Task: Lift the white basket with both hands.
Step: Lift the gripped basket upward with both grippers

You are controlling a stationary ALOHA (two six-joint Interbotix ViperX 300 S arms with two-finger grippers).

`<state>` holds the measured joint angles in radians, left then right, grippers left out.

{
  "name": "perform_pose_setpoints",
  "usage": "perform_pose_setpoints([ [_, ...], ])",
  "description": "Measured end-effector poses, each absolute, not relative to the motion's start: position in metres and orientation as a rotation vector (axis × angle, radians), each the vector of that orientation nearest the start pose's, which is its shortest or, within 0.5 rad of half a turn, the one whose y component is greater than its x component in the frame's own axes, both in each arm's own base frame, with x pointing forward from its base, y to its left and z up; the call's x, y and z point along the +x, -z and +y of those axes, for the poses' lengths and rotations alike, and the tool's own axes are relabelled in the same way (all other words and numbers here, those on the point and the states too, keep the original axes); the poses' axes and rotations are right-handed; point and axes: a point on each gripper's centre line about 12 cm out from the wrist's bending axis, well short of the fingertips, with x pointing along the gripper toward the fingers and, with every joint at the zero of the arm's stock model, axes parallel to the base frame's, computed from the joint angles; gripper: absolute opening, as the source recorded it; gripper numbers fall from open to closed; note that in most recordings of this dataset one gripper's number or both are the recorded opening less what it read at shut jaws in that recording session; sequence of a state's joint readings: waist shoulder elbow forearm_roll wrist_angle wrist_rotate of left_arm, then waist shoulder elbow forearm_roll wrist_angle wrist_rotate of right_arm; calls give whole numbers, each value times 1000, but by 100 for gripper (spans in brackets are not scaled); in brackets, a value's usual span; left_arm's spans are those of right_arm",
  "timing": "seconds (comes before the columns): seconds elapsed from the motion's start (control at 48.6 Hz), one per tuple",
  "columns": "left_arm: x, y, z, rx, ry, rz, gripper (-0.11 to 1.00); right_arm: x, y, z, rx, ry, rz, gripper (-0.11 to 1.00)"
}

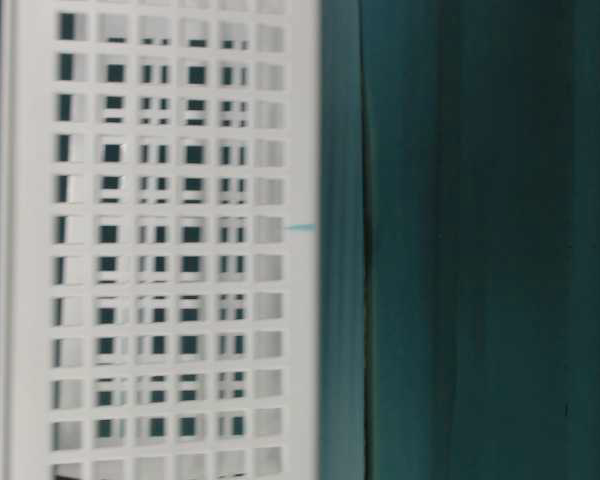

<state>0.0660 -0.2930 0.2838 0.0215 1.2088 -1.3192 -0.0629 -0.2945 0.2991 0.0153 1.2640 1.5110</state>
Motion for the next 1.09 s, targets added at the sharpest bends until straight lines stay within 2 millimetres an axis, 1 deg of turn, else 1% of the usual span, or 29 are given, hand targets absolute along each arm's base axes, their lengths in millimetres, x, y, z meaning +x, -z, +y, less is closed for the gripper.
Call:
perform_pose_setpoints([
  [0.329,307,-354,28,-1180,-844,939,3,303,-348,-17,1329,976,977,19],
  [0.535,302,-370,29,-1161,-852,962,3,300,-369,-18,1323,974,974,19],
  [0.884,297,-392,30,-1158,-854,965,3,300,-390,-19,1315,952,944,19],
  [1.09,295,-410,34,-1123,-842,983,3,298,-402,-20,1308,953,937,19],
])
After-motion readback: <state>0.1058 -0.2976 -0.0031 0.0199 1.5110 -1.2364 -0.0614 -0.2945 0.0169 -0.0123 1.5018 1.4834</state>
